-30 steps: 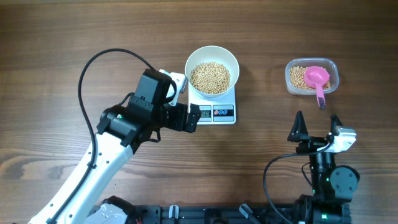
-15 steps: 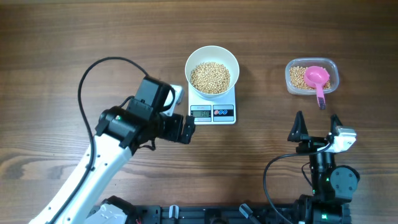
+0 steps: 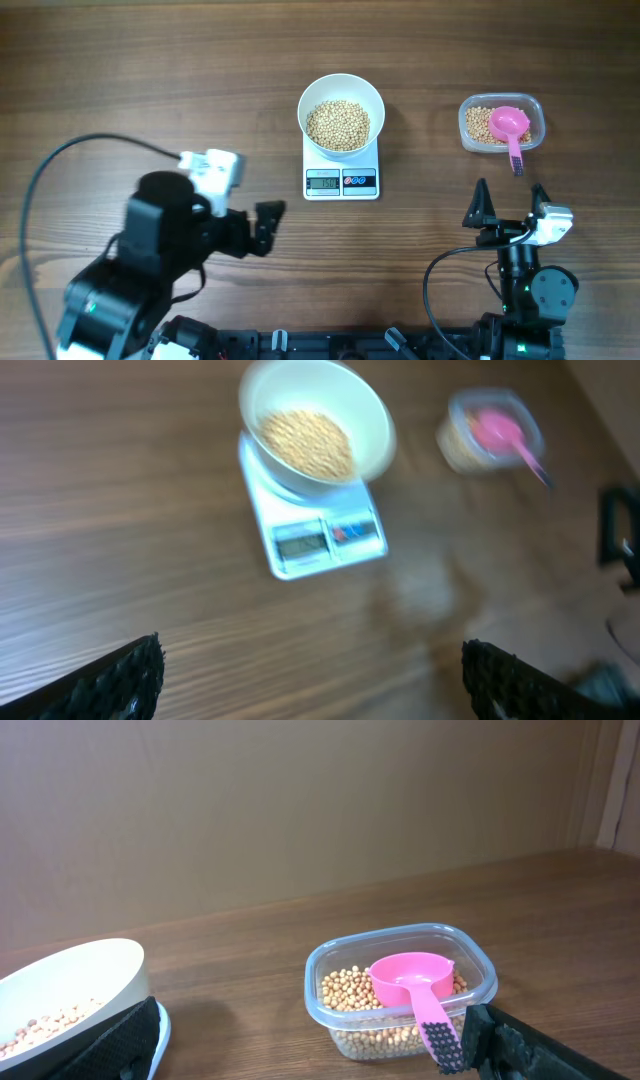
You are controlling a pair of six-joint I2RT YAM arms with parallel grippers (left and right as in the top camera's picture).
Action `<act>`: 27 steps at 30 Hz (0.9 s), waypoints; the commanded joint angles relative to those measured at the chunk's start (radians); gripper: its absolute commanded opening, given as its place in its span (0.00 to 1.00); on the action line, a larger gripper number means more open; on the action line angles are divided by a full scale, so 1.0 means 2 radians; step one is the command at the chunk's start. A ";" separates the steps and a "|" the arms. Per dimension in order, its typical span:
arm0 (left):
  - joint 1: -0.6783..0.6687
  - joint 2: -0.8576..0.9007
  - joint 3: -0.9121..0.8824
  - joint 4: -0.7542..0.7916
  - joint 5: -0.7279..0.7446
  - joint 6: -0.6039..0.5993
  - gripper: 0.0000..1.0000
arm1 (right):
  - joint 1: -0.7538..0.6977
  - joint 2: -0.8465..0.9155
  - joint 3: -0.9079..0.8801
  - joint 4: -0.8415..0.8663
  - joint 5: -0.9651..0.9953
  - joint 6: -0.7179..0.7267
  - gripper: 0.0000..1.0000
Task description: Scoop item into bowl and weigh 150g on scale
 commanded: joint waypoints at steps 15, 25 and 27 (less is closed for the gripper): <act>0.088 -0.189 -0.211 0.170 0.002 0.002 1.00 | 0.002 -0.006 -0.001 0.000 0.007 0.003 1.00; 0.138 -0.268 -0.280 0.204 0.005 0.005 1.00 | 0.002 -0.006 -0.001 0.000 0.007 0.003 1.00; 0.152 -0.285 -0.305 0.231 0.005 0.005 1.00 | 0.002 -0.006 -0.001 0.000 0.007 0.003 1.00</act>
